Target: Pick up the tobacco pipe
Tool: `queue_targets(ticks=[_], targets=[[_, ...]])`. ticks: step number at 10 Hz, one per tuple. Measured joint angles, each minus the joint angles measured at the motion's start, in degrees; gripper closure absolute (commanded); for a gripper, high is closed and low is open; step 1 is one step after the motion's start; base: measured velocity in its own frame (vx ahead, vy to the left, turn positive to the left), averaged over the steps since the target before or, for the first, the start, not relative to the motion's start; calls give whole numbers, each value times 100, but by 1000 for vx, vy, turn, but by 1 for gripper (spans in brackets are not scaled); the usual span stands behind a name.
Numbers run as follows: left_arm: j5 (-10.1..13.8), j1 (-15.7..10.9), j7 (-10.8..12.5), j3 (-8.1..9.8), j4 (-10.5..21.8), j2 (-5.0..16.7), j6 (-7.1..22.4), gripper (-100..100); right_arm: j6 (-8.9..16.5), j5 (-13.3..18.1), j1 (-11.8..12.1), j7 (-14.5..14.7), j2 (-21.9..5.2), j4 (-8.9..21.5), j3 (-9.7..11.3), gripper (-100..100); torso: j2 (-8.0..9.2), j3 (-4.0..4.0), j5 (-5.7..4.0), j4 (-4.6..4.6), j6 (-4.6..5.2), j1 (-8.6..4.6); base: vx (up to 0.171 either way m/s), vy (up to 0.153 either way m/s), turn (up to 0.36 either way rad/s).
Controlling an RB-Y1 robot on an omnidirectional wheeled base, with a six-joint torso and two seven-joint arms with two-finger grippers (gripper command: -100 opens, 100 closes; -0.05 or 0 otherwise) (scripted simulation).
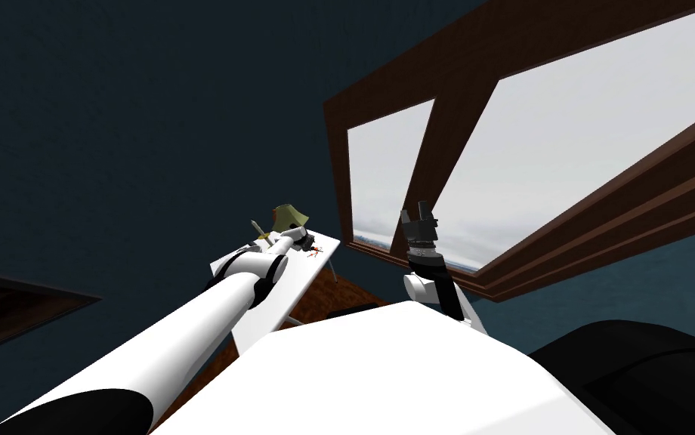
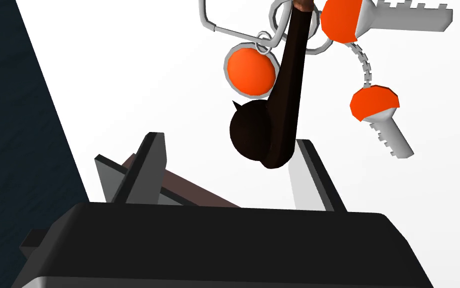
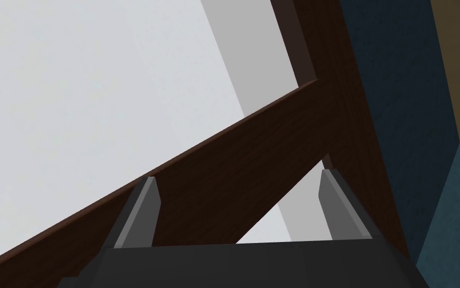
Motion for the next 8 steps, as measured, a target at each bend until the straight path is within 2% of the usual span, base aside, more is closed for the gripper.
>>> queue_targets(ticks=[3, 4, 5, 6, 7, 8], targets=[[3, -15, 0, 4, -12, 0, -13, 100, 0, 0, 0, 0, 0, 0, 0, 0, 1, -3, -1, -8, -7, -2, 1, 0, -5], [3, -15, 0, 4, -12, -1, -13, 0, 0, 0, 0, 0, 0, 0, 0, 0, 2, -3, -1, -8, -7, -1, 0, 0, 0], [3, -15, 0, 4, -12, -1, -13, 100, 0, 0, 0, 0, 0, 0, 0, 0, 2, -3, -1, -8, -8, -1, -43, -19, 45], [17, 8, 35, -24, -209, 61, 139, 100, 0, 0, 0, 0, 0, 0, 0, 0, 16, 6, -4, -4, -11, -5, -50, -28, 41], [61, -147, -41, -15, 13, 83, 145, 100, 0, 0, -1, 0, 0, 0, 0, 0, 23, 9, -4, -4, -10, -11, -19, -12, 9], [66, -164, -69, -13, 54, 84, 129, 0, 0, 0, 0, 0, 0, 0, 0, 0, 15, 5, -3, -6, -8, -7, 0, 0, 0]])
